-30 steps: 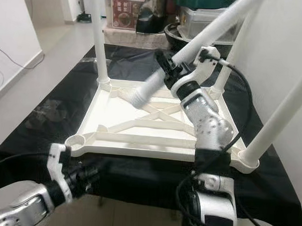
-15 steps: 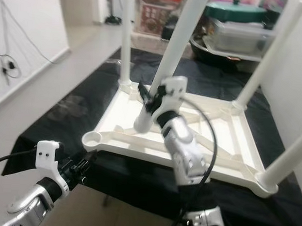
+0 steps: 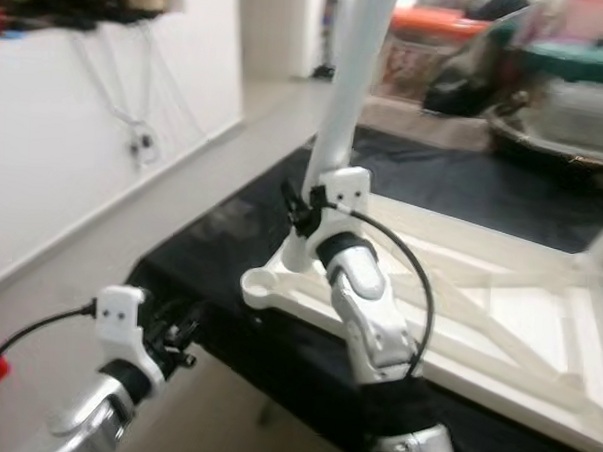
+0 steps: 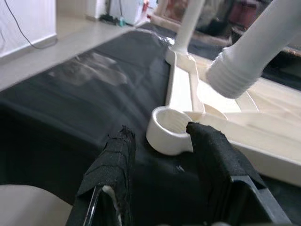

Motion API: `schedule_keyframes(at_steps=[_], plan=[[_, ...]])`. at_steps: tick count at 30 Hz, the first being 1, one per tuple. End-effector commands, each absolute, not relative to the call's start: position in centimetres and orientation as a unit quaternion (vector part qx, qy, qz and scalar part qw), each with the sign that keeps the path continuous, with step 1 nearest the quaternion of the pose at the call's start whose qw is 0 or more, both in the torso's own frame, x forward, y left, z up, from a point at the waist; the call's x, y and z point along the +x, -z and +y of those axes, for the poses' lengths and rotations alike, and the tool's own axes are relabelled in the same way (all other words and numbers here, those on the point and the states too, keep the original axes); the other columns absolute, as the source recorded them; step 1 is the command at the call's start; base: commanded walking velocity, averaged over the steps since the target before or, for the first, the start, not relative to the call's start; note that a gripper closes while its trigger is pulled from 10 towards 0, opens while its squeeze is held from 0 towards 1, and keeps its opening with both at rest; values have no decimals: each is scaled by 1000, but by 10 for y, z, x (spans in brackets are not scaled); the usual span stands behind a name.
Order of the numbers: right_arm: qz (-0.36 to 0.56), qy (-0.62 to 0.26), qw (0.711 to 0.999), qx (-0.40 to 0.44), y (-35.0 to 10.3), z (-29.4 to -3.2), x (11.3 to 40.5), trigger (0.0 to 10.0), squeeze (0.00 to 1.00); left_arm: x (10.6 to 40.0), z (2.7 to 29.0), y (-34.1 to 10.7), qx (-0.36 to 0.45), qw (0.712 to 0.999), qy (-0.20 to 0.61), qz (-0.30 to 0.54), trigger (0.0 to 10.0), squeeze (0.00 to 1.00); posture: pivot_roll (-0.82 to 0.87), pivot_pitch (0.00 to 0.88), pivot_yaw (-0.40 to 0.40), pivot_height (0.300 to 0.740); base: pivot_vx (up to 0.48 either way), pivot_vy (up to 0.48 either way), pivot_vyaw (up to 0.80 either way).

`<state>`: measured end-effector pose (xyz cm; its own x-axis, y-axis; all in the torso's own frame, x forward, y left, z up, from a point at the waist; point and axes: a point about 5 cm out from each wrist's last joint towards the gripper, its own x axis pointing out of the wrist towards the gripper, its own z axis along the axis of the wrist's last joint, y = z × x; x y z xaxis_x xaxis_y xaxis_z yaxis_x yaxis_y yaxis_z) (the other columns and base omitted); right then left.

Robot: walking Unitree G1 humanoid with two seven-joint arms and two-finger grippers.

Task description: Building children table

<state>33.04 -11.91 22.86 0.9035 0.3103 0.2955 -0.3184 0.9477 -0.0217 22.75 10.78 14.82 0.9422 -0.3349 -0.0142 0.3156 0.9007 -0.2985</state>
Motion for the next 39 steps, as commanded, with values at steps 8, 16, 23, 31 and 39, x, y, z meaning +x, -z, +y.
schedule_keyframes(at_steps=[8,16,23,31,39], plan=[[-145,-149,978,25,-227,-116,331,10000,0,231,119,-146,-129,983,126,31,10000,0,88,14,-67,740,0,0,500],[-141,-136,980,35,-228,-122,334,10000,0,238,125,-155,-114,988,102,9,10000,0,85,37,-68,740,0,0,-206],[-138,-149,979,36,-230,-123,337,10000,0,240,125,-161,-114,989,98,-1,10000,0,80,73,-72,740,0,0,-343],[-130,-254,957,54,-244,-116,362,10000,0,226,108,-161,-109,984,141,6,10000,0,84,134,-76,740,0,0,0],[-119,-309,941,71,-278,-149,395,10000,0,201,94,-162,-126,977,169,22,10000,0,92,211,-81,740,0,0,0]])
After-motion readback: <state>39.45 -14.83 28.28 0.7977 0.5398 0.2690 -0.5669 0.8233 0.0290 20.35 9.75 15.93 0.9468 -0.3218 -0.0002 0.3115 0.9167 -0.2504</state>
